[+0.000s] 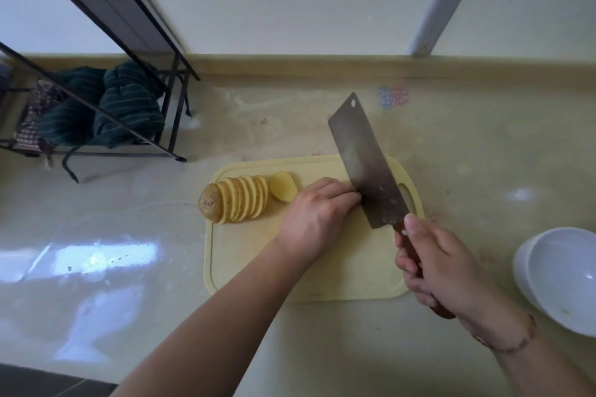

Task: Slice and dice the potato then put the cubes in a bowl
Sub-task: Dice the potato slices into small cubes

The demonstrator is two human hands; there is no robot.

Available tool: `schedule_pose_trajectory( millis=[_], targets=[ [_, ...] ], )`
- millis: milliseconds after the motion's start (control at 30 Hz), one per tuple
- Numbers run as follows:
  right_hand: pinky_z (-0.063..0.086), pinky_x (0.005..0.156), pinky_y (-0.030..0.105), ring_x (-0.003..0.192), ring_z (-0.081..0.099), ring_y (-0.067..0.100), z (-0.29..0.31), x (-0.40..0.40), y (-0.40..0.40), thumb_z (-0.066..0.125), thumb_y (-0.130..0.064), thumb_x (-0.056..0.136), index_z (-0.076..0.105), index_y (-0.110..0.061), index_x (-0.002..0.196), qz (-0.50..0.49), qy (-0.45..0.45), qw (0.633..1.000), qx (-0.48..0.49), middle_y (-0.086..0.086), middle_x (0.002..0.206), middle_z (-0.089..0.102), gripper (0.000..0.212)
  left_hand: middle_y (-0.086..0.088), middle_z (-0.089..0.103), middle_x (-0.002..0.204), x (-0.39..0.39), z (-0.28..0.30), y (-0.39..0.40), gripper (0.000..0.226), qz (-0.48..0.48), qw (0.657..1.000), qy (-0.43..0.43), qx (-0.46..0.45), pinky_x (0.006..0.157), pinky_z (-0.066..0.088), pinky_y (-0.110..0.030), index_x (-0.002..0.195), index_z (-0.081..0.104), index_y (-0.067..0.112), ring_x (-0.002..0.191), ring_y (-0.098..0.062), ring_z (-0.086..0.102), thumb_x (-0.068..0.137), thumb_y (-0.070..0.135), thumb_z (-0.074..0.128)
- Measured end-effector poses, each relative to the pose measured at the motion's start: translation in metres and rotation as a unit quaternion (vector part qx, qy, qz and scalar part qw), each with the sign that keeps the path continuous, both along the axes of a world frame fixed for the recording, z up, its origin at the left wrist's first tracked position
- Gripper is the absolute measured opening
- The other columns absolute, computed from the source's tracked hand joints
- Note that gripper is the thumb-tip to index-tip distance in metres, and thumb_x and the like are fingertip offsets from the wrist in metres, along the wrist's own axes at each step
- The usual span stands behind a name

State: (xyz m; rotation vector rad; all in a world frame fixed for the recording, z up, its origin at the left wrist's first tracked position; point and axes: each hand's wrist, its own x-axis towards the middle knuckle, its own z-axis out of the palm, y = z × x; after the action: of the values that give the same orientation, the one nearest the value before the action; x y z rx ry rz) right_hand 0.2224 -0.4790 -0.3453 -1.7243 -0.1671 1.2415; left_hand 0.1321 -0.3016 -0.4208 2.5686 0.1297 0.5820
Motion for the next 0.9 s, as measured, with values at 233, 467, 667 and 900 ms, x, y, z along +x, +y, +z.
schedule_pose_trajectory(
  millis=[233, 467, 667, 900],
  targets=[
    [0.024, 0.041, 0.025, 0.046, 0.029, 0.015, 0.008, 0.000, -0.001, 0.039, -0.060, 0.084, 0.049, -0.007, 0.085, 0.047, -0.031, 0.998, -0.006, 0.006, 0.063, 0.039, 0.053, -0.015, 0.075, 0.107, -0.003, 0.001, -0.005, 0.012, 0.044, 0.998, -0.006, -0.047, 0.073, 0.062, -0.043, 0.098, 0.077, 0.001, 0.092, -0.032, 0.072, 0.089, 0.002, 0.070],
    [0.035, 0.042, 0.018, 0.051, 0.053, 0.008, 0.016, -0.015, -0.022, 0.030, -0.064, 0.086, 0.050, -0.031, 0.083, 0.229, -0.385, 0.890, -0.084, -0.006, 0.054, 0.052, 0.039, -0.005, 0.054, 0.092, -0.050, 0.039, -0.011, 0.023, 0.116, 0.972, -0.181, -0.092, 0.068, 0.046, -0.034, 0.087, 0.061, 0.009, 0.076, -0.025, 0.055, 0.080, -0.010, 0.051],
    [0.038, 0.037, 0.019, 0.046, 0.049, 0.008, -0.004, -0.016, -0.036, 0.025, -0.065, 0.092, 0.051, -0.027, 0.088, 0.283, -0.523, 0.798, -0.102, -0.013, 0.059, 0.052, 0.046, 0.001, 0.069, 0.091, -0.035, 0.054, -0.010, 0.022, 0.020, 0.998, 0.045, 0.032, 0.084, 0.048, -0.044, 0.088, 0.075, 0.014, 0.091, -0.024, 0.062, 0.091, 0.033, 0.064],
    [0.038, 0.035, 0.026, 0.045, 0.051, 0.011, -0.005, -0.019, -0.037, 0.026, -0.064, 0.092, 0.052, -0.026, 0.085, 0.287, -0.566, 0.765, -0.109, -0.009, 0.059, 0.055, 0.046, 0.000, 0.066, 0.106, -0.016, 0.044, -0.015, 0.058, 0.026, 0.980, 0.195, 0.040, 0.096, 0.046, -0.042, 0.106, 0.074, 0.016, 0.102, -0.023, 0.059, 0.093, 0.065, 0.046]
  ],
)
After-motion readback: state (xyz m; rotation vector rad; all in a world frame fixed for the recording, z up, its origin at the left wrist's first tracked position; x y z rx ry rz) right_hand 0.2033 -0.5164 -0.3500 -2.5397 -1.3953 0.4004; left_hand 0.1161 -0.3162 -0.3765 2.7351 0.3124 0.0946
